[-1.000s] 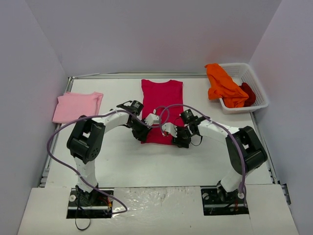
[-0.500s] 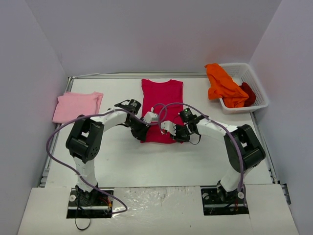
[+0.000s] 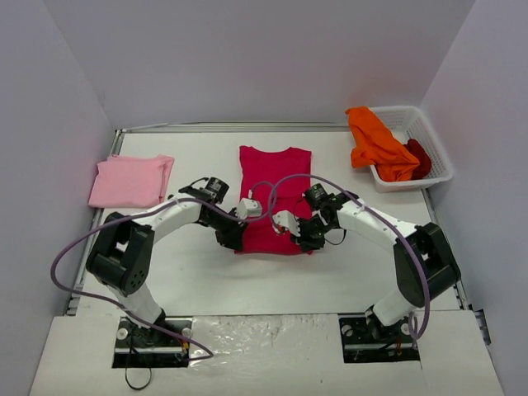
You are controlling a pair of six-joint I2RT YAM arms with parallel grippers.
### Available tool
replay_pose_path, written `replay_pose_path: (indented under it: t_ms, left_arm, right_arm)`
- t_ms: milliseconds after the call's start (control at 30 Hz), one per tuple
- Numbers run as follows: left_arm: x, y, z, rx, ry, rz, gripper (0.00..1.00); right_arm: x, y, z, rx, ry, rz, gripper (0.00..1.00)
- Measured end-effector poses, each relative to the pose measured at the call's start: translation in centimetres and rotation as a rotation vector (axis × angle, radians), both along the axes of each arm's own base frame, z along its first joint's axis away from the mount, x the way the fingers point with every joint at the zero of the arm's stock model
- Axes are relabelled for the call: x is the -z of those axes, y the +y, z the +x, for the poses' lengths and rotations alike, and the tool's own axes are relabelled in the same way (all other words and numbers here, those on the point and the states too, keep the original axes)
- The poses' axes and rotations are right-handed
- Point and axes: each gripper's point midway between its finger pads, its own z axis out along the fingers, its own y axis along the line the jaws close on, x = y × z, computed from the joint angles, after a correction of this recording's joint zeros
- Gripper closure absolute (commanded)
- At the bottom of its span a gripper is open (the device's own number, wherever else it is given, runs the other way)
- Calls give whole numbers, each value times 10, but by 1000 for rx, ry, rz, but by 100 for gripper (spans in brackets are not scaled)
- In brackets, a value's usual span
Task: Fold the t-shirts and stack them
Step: Grab one side of the 2/3 rectangular tshirt with both arms
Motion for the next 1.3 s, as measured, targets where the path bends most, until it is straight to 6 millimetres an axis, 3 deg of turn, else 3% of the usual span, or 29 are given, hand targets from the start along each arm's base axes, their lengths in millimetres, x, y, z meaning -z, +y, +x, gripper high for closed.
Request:
replay_pose_path:
  t_ms: [300,800,1067,1300]
  left_arm:
    - [-27,3,-39,113,-7,-80,98]
    - [-49,8,-97,357,56,-140,98]
    - [-64,8,-110,433,64,-161,98]
    - [-78,7,-108,453,34,-169,98]
  right_arm:
    - [-18,3,-41,-83,96,11,100]
    - [-53,3,-80,-217,176,66,100]
    - [-70,2,-89,-267,184,90,100]
    - [-88,5,-85,-280,166,100,100]
